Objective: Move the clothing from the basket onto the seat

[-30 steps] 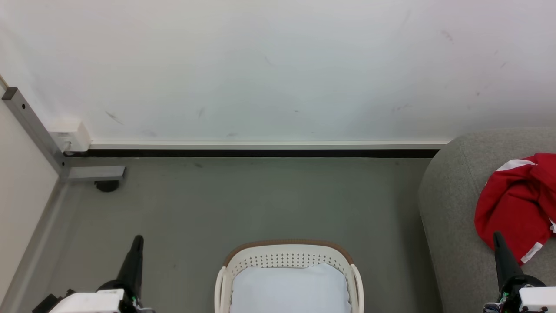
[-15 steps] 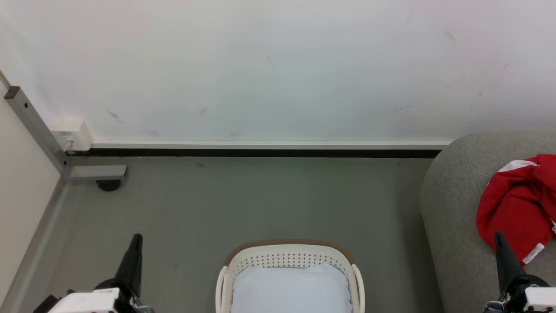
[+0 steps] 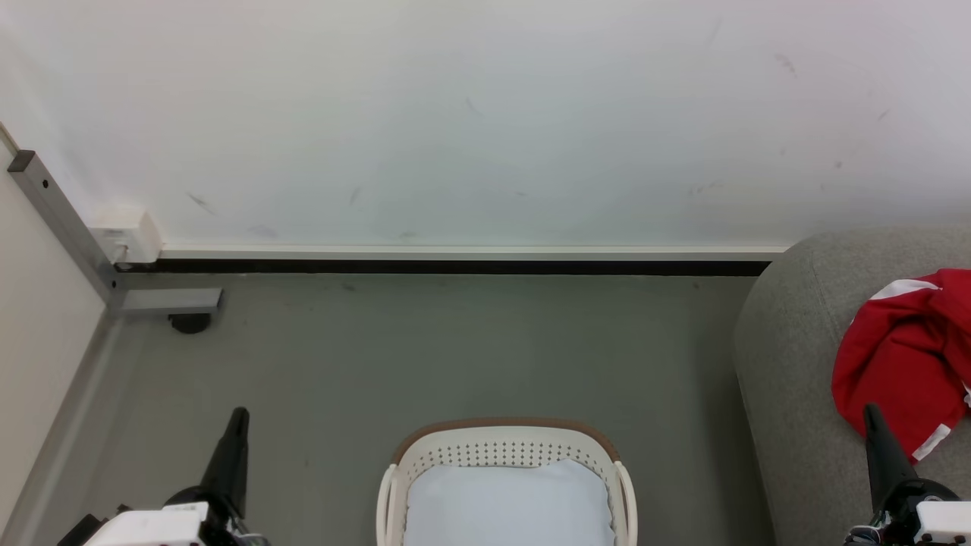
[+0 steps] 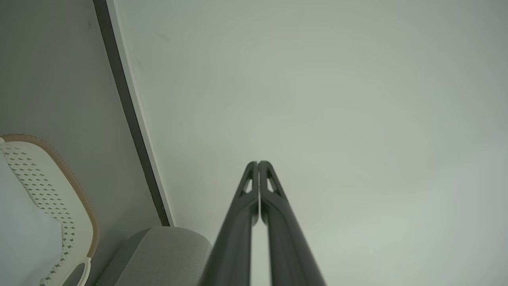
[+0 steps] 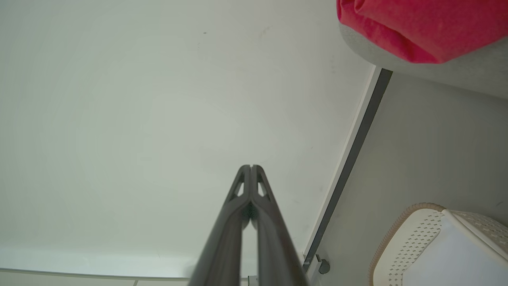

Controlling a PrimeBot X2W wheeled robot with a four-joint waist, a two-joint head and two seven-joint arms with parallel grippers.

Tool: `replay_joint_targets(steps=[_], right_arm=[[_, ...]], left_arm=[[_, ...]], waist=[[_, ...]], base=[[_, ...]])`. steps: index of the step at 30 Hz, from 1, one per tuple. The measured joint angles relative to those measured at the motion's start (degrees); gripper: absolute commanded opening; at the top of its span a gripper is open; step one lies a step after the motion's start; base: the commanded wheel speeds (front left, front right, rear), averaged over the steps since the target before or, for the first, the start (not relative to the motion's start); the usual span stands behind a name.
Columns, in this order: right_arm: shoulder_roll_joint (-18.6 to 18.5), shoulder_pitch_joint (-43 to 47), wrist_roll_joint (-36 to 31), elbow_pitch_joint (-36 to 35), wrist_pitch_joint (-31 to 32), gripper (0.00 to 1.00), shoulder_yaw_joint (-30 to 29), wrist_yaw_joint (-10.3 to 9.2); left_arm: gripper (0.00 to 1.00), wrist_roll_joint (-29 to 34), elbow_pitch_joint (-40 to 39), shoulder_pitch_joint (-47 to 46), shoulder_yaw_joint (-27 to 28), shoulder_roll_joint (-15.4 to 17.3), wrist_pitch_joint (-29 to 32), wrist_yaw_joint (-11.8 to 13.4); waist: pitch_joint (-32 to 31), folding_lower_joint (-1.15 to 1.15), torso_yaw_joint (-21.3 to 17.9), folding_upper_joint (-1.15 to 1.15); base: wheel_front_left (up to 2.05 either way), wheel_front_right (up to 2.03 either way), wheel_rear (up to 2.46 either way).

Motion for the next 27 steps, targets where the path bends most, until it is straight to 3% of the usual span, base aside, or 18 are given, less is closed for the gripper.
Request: replay_joint_targets(steps=[27], right_arm=[[0.1, -0.01, 0.0, 0.0, 0.23, 0.0, -0.12, 0.0]], left_arm=[[0.0, 0.0, -0.01, -0.01, 0.0, 0.0, 0.0, 0.0]], waist=[[0.0, 0.0, 0.0, 0.0]], base=[[0.0, 0.0, 0.0]])
